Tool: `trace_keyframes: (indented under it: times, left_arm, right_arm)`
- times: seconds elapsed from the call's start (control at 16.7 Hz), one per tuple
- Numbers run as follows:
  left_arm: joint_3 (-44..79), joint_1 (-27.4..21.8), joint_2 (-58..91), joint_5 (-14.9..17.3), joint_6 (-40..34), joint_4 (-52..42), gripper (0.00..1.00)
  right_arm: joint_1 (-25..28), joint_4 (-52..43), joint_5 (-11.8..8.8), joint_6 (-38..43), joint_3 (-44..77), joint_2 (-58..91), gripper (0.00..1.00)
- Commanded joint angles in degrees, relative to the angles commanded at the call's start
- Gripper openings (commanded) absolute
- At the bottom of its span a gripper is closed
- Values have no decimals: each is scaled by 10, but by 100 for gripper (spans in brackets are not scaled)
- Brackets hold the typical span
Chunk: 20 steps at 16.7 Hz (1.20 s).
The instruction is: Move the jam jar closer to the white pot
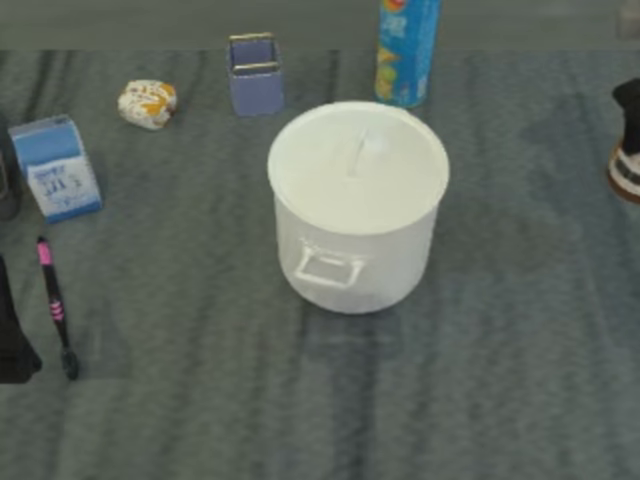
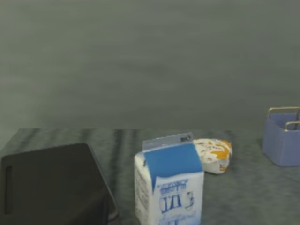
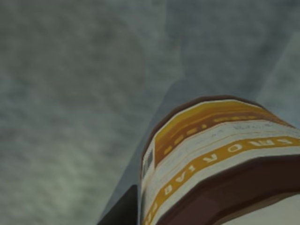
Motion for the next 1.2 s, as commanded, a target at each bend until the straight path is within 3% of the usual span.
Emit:
trace_keyframes:
  times: [0.42,0.96,1.2]
  left_arm:
    - [0,0,0,0,0,0,100]
    - [0,0,0,0,0,0,100]
    - [0,0,0,0,0,0,100]
  right_arm:
    - [16,12,8,40,-8,3,0]
    - [130,95,68,364,-90,1,0]
    - [164,121,86,440,-117,-2,0]
